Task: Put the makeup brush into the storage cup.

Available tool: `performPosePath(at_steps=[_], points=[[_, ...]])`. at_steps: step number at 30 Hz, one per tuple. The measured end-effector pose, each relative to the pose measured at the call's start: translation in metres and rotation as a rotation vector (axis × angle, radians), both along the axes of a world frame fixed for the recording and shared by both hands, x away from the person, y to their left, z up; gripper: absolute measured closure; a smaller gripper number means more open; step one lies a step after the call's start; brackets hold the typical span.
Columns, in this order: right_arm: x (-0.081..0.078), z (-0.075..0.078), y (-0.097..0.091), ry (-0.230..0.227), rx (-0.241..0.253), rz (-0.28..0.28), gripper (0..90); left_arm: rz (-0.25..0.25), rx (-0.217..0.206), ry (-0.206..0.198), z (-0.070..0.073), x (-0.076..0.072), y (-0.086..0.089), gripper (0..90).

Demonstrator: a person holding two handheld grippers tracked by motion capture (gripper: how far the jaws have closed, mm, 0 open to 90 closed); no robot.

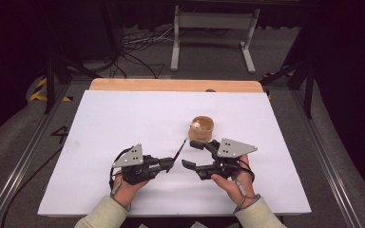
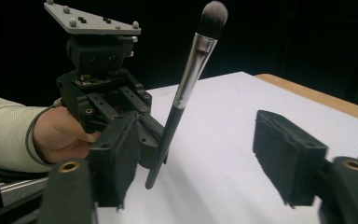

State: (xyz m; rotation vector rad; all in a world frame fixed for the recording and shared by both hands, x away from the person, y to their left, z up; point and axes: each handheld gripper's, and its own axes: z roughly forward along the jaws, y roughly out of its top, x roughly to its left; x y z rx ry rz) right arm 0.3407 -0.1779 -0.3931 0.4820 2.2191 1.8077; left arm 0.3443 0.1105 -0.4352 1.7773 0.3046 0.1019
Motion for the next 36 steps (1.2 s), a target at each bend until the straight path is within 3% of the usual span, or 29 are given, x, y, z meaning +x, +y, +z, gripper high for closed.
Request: performPosePath(at_steps=[8, 13, 23, 36], points=[[0.003, -0.002, 0.009, 0.028, 0.001, 0.041, 55.5, -0.01, 0.01, -0.008, -0.001, -0.001, -0.002, 83.4], [0.005, -0.003, 0.012, 0.049, 0.026, 0.063, 65.7, -0.01, 0.012, -0.009, -0.001, -0.002, -0.003, 83.4], [0.007, -0.006, 0.013, 0.078, 0.062, 0.089, 81.2, -0.019, 0.017, -0.024, -0.001, -0.003, -0.004, 83.4], [0.006, -0.002, 0.014, 0.101, 0.085, 0.128, 83.9, -0.03, 0.01, -0.042, 0.001, -0.004, -0.003, 82.1]])
